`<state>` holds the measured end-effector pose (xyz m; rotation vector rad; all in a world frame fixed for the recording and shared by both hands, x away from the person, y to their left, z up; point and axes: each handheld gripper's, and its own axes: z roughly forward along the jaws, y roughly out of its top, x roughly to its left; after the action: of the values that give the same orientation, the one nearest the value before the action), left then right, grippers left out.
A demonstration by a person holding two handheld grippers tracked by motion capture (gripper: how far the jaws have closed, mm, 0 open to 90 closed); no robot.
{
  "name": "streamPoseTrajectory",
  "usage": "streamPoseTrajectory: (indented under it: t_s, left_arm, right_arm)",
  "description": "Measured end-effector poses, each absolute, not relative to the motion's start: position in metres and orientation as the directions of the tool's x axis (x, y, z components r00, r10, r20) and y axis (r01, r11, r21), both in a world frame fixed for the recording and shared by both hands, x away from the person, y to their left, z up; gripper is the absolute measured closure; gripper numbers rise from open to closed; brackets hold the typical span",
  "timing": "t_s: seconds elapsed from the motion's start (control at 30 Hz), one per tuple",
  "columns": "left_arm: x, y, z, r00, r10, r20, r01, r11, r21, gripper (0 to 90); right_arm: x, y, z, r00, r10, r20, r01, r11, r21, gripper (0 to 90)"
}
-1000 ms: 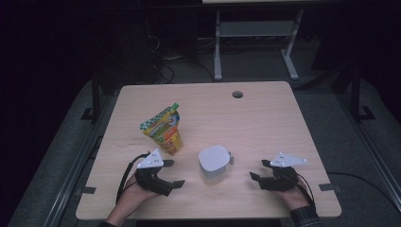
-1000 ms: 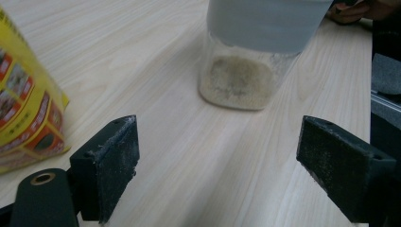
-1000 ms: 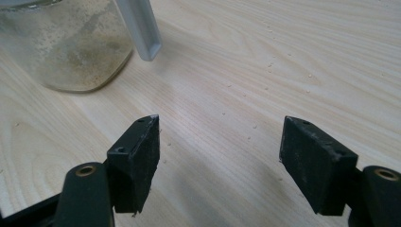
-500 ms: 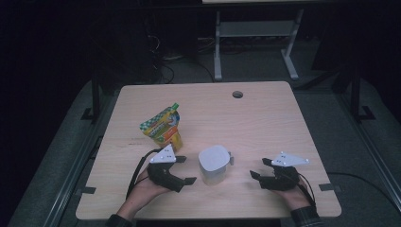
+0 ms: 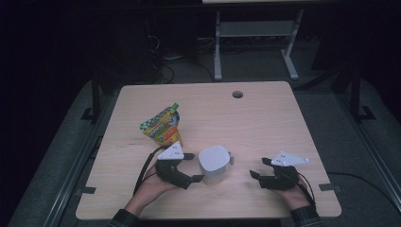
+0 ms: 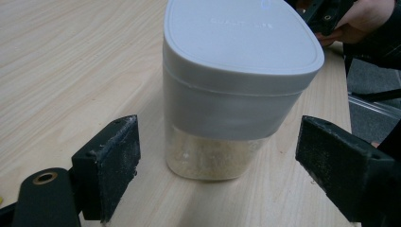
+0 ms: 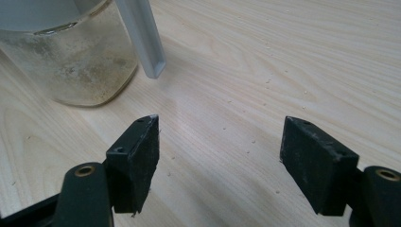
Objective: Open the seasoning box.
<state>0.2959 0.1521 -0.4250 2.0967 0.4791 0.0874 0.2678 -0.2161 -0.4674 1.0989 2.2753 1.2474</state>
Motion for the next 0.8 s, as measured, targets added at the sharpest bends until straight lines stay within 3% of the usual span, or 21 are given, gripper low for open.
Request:
streamPoseTrajectory:
  t_s: [0.8]
  left_arm:
    - [0.299,0.138,-0.417,0.936,0.333,-0.112,0.268,-0.473,0.839,20.5]
  right_arm:
    - [0.268,-0.218,-0.467,-0.649,0.757,0.078,0.471,0.319,0.822,29.2]
